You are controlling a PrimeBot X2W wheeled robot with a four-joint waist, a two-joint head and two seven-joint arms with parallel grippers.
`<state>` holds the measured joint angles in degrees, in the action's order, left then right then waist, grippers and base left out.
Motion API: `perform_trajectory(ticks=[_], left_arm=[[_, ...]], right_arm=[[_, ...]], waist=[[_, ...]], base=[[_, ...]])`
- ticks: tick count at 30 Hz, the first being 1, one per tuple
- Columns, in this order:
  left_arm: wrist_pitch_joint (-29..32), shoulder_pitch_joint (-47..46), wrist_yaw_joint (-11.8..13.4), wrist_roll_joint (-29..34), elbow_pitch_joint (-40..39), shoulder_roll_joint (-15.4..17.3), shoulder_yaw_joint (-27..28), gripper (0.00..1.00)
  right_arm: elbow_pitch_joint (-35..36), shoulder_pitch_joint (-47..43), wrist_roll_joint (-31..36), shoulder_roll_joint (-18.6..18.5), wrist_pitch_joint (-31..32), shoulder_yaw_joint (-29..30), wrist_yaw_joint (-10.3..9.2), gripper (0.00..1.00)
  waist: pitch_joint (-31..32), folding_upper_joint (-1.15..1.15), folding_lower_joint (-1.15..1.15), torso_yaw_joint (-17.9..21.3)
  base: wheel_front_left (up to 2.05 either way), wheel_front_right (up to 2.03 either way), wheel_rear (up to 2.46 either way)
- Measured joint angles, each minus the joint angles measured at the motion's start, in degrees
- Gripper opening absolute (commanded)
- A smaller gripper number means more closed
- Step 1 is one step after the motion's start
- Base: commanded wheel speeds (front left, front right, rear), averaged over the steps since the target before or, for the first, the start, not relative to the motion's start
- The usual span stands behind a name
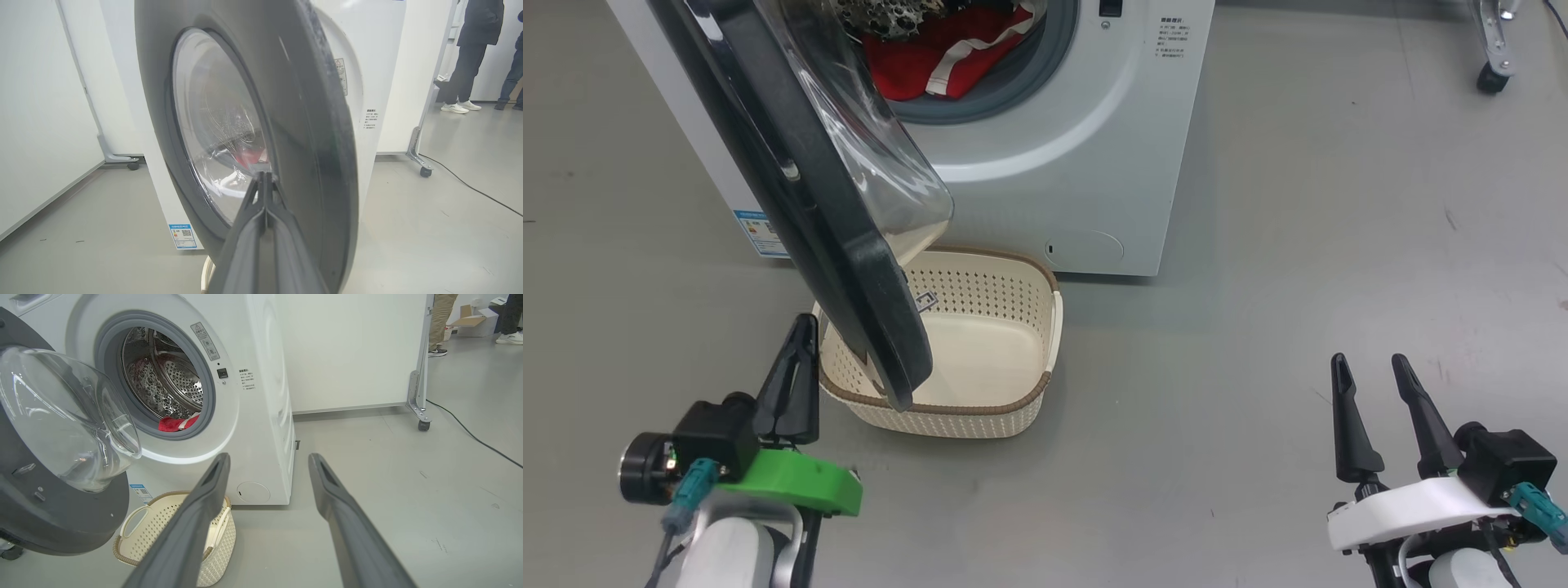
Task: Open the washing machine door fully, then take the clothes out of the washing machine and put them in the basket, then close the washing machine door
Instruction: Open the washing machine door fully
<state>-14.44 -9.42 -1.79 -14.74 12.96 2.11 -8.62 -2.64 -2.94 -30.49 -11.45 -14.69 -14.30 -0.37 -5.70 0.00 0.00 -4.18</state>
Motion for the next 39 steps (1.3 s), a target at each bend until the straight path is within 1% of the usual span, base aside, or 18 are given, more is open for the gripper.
perform_trajectory(ticks=[1,6,8,12,16,21,31,35,39], left_arm=[[0.0,-0.1,0.0,-0.2,-0.7,0.0,0.4,0.0],[0.0,-2.7,-0.2,-0.6,-4.4,0.0,2.0,0.0],[0.0,-4.0,-0.5,-1.0,-6.0,-0.1,2.8,0.0],[-0.3,-6.5,-0.9,-1.0,-9.2,-0.1,4.0,0.0],[-0.3,-9.5,-1.6,0.2,-12.6,-0.1,4.0,0.0],[-0.3,-12.8,-2.1,0.2,-16.0,-0.2,4.0,0.0],[-0.3,-15.2,-3.4,0.4,-17.1,-0.2,0.0,0.0],[-0.2,-15.2,-3.8,0.4,-15.4,-0.2,-3.2,0.0],[1.1,-14.9,-4.2,0.4,-13.4,-0.2,-6.2,0.0]], right_arm=[[-0.1,0.0,0.1,0.1,0.0,0.1,0.29,1.0],[-0.5,0.0,0.9,0.4,0.0,0.4,0.32,1.0],[-0.6,0.0,1.0,0.6,0.0,0.5,0.83,1.0],[-0.9,0.0,1.3,1.0,0.0,0.5,0.91,1.0],[-1.1,0.0,1.4,1.3,0.0,0.7,1.43,1.0],[-1.4,0.0,1.5,2.0,0.0,1.0,1.51,1.0],[-1.8,0.0,2.0,3.0,0.0,1.3,2.36,1.0],[-1.9,0.0,2.1,3.5,0.0,1.9,2.7,1.0],[-2.3,0.0,2.2,4.1,0.0,2.4,2.77,1.0]], waist=[[0.1,0.0,0.0,0.0],[0.5,0.0,0.0,-0.1],[0.7,0.0,0.0,-0.1],[1.0,0.0,0.0,-0.1],[1.1,0.0,0.0,0.0],[1.1,0.0,0.0,0.0],[0.9,0.0,0.0,0.7],[0.7,0.0,0.0,1.1],[0.7,0.0,0.0,1.4]], base=[[0.0,0.0,0.0],[0.0,0.0,0.0],[0.0,0.0,0.0],[0.0,0.0,0.0],[0.0,0.0,0.0],[0.0,0.0,0.0],[0.0,0.0,0.0],[0.0,0.0,0.0],[0.0,0.0,0.0]])
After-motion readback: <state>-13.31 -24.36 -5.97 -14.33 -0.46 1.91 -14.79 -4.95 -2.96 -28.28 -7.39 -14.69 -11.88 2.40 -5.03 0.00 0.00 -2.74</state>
